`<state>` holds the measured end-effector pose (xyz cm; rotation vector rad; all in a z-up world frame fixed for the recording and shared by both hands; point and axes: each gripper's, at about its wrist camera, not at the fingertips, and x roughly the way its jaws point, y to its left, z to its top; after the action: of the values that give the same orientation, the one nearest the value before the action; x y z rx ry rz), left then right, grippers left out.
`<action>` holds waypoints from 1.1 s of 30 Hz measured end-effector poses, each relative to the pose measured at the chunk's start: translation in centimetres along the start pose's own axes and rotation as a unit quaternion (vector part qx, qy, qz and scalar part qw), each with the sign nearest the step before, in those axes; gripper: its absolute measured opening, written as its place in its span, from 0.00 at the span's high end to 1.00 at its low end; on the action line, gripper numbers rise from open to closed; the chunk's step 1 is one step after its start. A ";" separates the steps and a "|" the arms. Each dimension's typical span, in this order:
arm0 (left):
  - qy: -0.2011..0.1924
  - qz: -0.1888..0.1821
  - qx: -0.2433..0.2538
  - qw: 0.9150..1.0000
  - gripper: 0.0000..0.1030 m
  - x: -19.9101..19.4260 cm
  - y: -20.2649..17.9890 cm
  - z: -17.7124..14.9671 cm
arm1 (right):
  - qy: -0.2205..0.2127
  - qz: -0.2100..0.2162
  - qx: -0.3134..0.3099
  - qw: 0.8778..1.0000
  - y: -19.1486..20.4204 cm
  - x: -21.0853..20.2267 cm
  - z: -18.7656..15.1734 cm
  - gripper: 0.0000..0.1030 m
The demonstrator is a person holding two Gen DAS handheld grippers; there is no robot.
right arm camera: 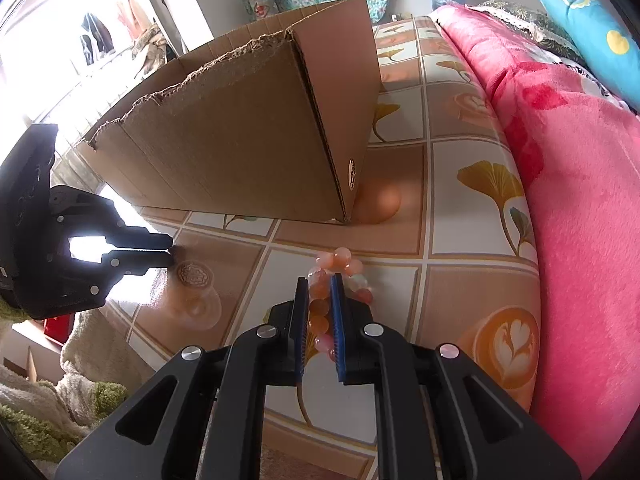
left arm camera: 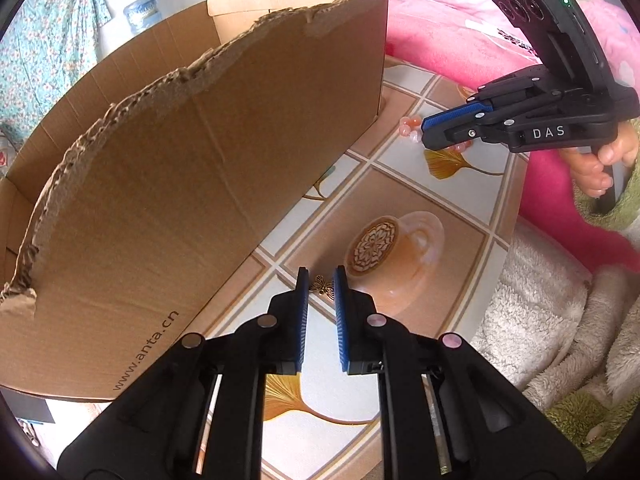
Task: Organize jewelry
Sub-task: 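Grasp a small gold earring with the left tool while the right tool holds the bracelet, then carry the gold earring and pink bracelet over the box with both tools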
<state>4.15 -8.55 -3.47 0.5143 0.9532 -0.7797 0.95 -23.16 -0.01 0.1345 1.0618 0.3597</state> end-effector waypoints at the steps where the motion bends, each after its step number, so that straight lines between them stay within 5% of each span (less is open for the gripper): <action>1: -0.001 0.001 -0.003 1.000 0.89 0.3 -0.5 0.1 | 0.000 -0.001 -0.002 1.000 0.0 0.0 0.0 0.89; 8: -0.011 -0.003 -0.023 1.000 0.89 -0.6 -0.1 -0.5 | 0.012 -0.001 -0.017 1.000 0.7 -0.2 0.2 0.87; 25: -0.123 -0.002 -0.096 0.988 0.89 -8.7 0.7 0.2 | 0.031 -0.083 -0.057 0.994 2.7 0.7 0.8 0.91; 29: -0.152 0.002 -0.111 0.982 0.89 -11.4 1.7 0.6 | 0.003 -0.014 0.047 0.999 -0.4 -1.7 1.5 0.91; 33: -0.172 0.005 -0.138 0.975 0.89 -13.4 3.6 1.5 | -0.045 0.064 0.154 0.985 -3.8 -4.6 1.7 0.91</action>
<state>3.06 -2.60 9.05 0.1349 0.7189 -0.6862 1.30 -28.20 3.61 0.4931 1.0154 0.3007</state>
